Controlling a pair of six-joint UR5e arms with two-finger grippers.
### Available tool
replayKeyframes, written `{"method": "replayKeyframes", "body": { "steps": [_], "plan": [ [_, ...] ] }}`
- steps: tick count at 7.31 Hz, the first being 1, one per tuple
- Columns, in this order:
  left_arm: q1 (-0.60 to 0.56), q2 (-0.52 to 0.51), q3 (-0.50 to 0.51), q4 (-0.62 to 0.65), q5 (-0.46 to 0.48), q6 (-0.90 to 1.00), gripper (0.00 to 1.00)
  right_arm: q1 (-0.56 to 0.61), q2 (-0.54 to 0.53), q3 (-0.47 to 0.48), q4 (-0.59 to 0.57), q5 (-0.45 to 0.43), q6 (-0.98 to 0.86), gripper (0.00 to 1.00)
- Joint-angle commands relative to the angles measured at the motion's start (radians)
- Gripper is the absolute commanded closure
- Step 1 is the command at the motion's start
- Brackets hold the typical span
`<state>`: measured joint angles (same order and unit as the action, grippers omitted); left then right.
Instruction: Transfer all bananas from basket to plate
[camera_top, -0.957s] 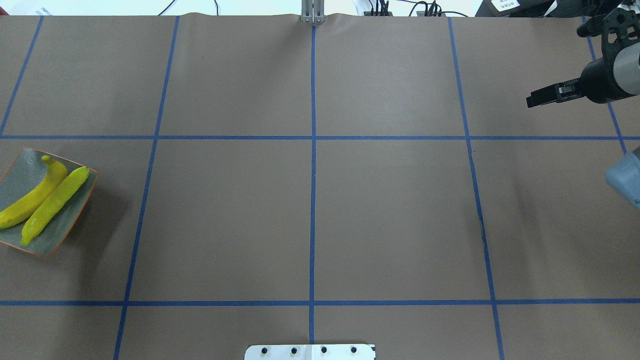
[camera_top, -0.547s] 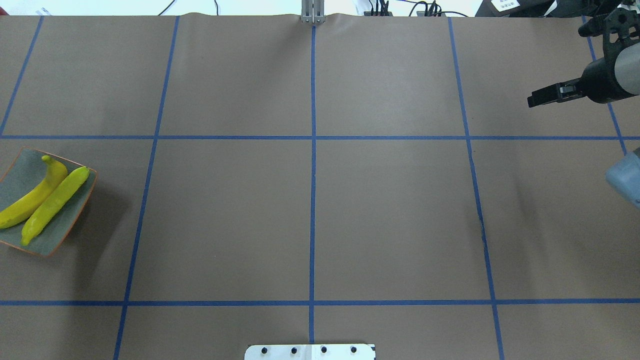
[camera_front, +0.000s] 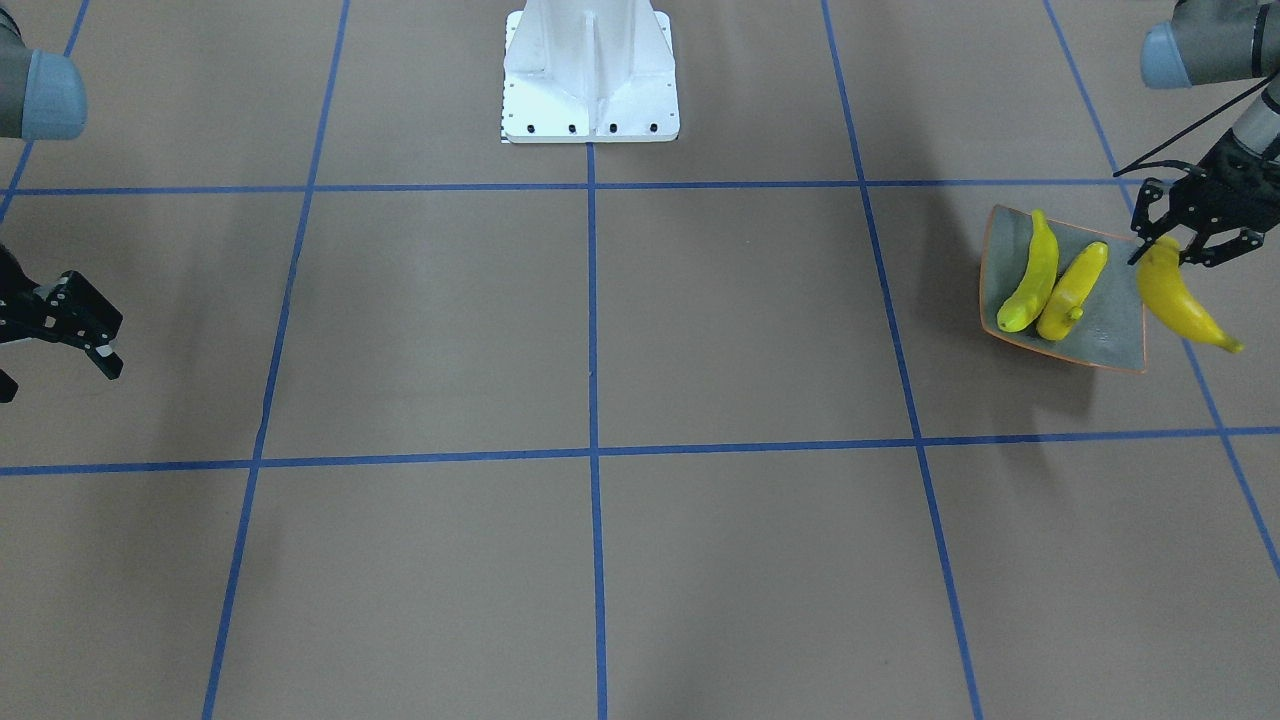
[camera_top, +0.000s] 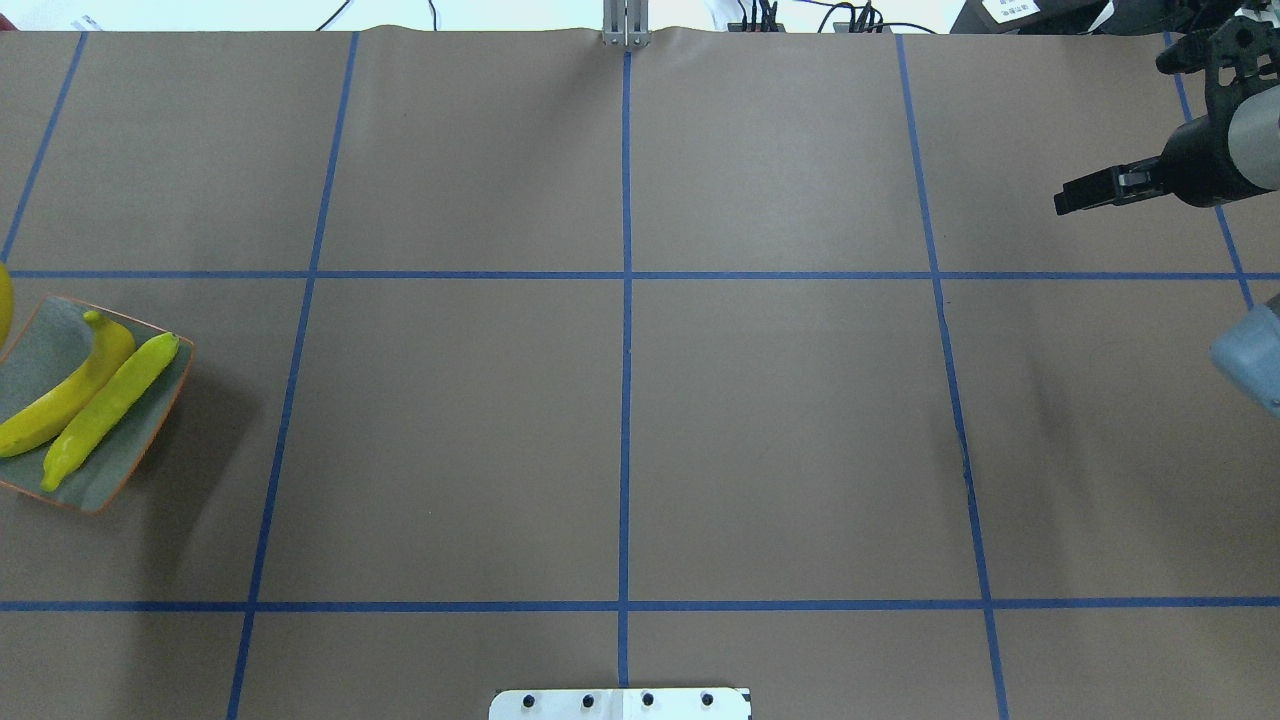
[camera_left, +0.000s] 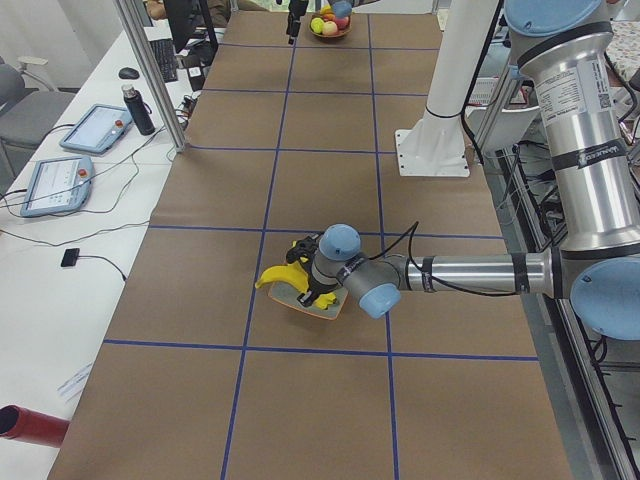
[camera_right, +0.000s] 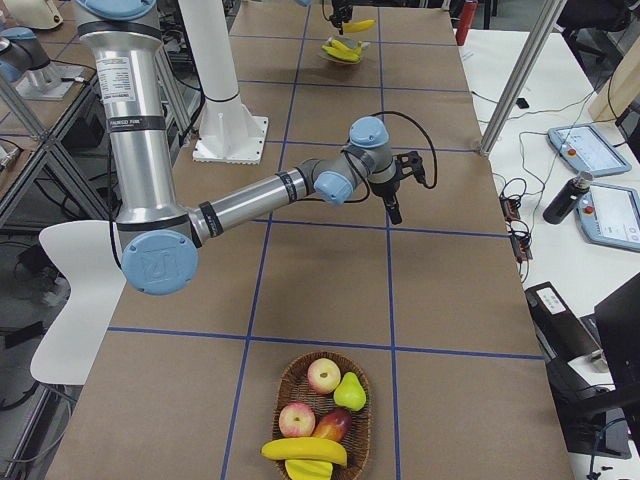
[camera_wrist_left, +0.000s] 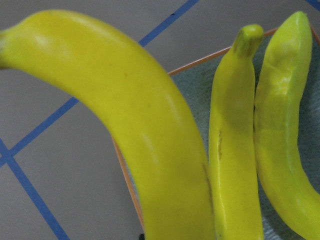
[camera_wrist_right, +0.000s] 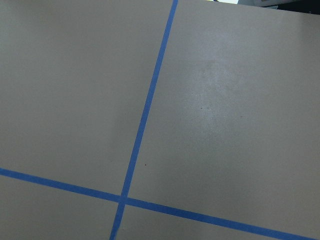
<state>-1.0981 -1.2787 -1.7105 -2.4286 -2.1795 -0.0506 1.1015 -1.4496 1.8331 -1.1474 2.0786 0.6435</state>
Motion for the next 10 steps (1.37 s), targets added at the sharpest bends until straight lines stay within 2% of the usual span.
{"method": "replayKeyframes", "body": {
  "steps": [1,2,3,4,5,6,7,10],
  "plan": [
    [0.007,-0.002,0.000,-0.001,0.000,0.000,0.40,0.000,0.000,0.000,0.000,0.000,0.001,0.00],
    [0.007,-0.004,0.000,-0.004,0.001,0.000,0.25,0.000,0.000,-0.002,-0.002,0.000,0.001,0.00],
    [0.007,-0.007,0.000,-0.006,0.000,0.000,0.16,0.000,0.002,-0.002,-0.002,0.000,0.002,0.00],
    [0.007,-0.011,-0.001,-0.007,0.000,0.000,0.03,0.000,0.002,-0.002,-0.002,0.000,0.001,0.00],
    [0.006,-0.017,-0.012,-0.009,-0.041,-0.005,0.01,0.009,0.002,-0.002,-0.002,0.012,-0.002,0.00],
    [-0.003,-0.043,-0.017,-0.010,-0.134,-0.017,0.00,0.055,-0.005,-0.002,0.000,0.076,-0.014,0.00],
    [-0.014,-0.054,-0.015,-0.010,-0.140,-0.023,0.00,0.104,-0.047,0.001,0.002,0.139,-0.066,0.00],
    [-0.019,-0.102,-0.014,-0.010,-0.134,-0.117,0.00,0.304,-0.245,-0.020,-0.002,0.241,-0.414,0.00]
  ]
}}
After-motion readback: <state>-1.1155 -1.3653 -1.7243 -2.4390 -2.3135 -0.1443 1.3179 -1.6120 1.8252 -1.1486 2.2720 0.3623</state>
